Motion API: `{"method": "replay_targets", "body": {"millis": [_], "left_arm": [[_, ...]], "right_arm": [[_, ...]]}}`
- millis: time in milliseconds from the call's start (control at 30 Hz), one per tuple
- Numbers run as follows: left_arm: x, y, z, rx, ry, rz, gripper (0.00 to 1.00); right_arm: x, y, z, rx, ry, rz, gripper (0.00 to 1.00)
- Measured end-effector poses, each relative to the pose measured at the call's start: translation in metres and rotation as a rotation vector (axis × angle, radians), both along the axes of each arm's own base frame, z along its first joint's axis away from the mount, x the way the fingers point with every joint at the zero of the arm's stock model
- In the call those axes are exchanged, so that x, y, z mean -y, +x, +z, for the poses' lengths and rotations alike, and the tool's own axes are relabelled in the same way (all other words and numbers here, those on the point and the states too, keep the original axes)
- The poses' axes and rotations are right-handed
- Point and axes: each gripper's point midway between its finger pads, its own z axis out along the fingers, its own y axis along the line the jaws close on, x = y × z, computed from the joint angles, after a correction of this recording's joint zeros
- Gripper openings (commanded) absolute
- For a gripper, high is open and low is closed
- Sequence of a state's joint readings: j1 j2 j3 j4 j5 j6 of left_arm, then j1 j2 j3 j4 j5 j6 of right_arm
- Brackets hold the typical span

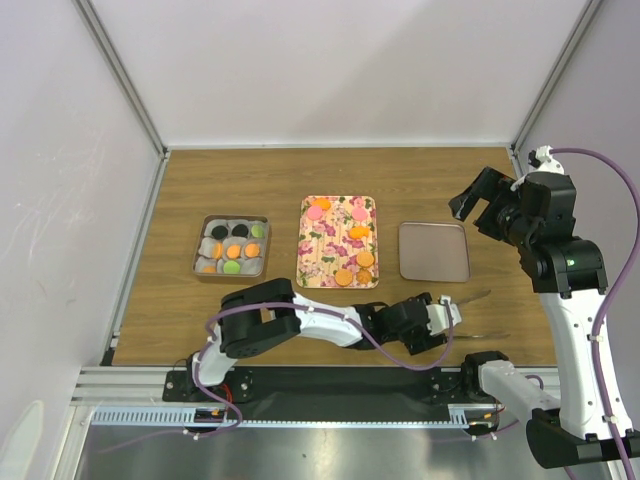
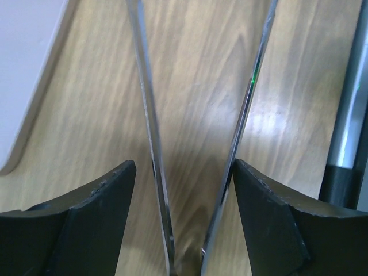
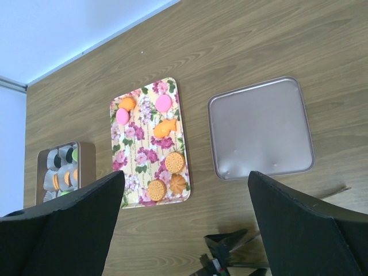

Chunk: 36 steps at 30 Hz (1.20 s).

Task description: Pack the cookies

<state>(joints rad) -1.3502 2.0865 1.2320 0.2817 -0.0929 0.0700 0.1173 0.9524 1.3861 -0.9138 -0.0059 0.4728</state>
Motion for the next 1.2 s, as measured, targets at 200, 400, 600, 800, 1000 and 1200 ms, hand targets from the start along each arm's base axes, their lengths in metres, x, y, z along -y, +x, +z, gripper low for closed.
{"method": "replay_targets", "body": {"millis": [200,400,600,800,1000,1200], "left_arm": [[-0.004,0.009,0.034,0.013,-0.062,0.019,0.77],[-0.001,0.012,0.078,0.012,-0.177,0.029,0.77],[-0.032,0.002,0.080,-0.053,-0.190,0.063,0.77],[-0.084,0.000,0.112,-0.135,-0.233,0.195,0.77],[-0.138,0.010,0.155,-0.213,-0.275,0.400,0.77],[-0.212,0.040,0.165,-0.325,-0.276,0.618,0.78]], "right_arm": [[0.005,0.001,0.000,0.002,-0.014,-0.024,0.96],[0.009,0.003,-0.002,0.001,-0.023,-0.041,0.96],[0.015,0.011,-0.028,-0.056,-0.034,-0.068,0.96],[0.029,0.040,-0.077,-0.175,-0.043,-0.121,0.94],[0.066,0.070,-0.139,-0.316,-0.015,-0.214,0.83],[0.082,0.087,-0.194,-0.444,-0.026,-0.244,0.74]]}}
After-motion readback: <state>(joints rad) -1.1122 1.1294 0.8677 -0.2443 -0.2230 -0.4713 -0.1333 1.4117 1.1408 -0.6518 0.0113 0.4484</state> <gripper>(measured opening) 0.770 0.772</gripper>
